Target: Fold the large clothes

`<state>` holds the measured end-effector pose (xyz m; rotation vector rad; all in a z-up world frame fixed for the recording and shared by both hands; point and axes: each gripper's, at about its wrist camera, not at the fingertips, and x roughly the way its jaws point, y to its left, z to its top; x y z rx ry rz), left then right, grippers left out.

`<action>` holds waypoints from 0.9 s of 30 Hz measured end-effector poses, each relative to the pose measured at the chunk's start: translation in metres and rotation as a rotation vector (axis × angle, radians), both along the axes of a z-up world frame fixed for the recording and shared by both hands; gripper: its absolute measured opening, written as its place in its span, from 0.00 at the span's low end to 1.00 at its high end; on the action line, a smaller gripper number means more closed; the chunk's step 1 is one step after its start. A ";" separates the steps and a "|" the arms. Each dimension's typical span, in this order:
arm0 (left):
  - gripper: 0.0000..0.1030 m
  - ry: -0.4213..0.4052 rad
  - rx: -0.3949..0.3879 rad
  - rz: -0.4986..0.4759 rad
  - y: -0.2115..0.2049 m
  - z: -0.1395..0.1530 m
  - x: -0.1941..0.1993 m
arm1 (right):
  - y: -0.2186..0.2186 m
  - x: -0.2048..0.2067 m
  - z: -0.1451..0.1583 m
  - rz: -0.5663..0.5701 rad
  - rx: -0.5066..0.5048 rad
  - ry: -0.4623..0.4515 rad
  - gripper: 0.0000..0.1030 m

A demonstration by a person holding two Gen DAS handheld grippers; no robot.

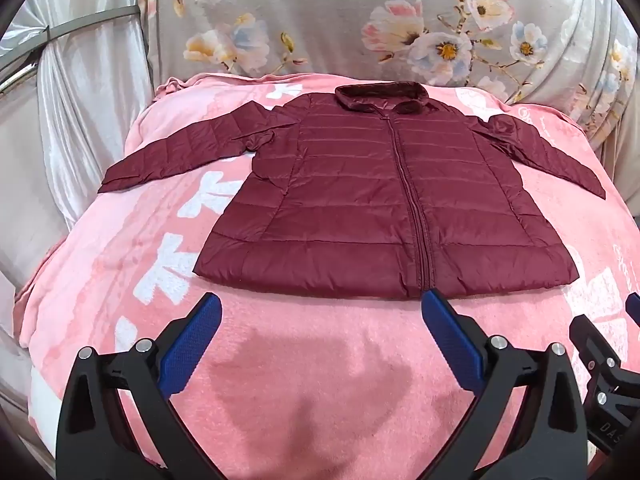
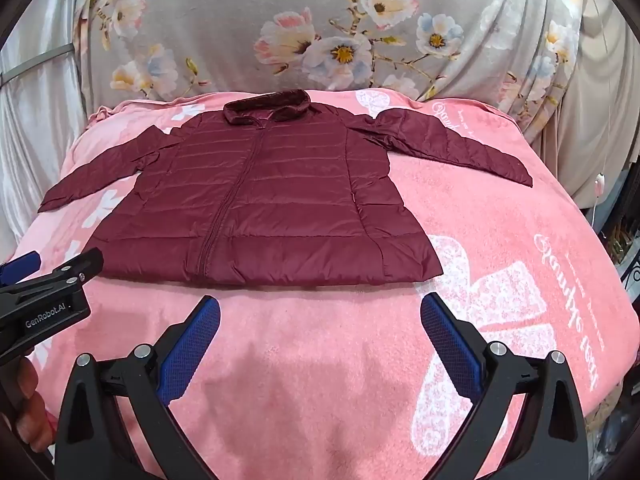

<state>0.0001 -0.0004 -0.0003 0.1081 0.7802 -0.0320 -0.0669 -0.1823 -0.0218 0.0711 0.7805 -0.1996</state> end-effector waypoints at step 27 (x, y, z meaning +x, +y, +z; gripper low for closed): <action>0.95 0.008 -0.024 0.011 0.006 -0.004 -0.003 | 0.000 -0.005 -0.001 0.001 0.001 -0.002 0.95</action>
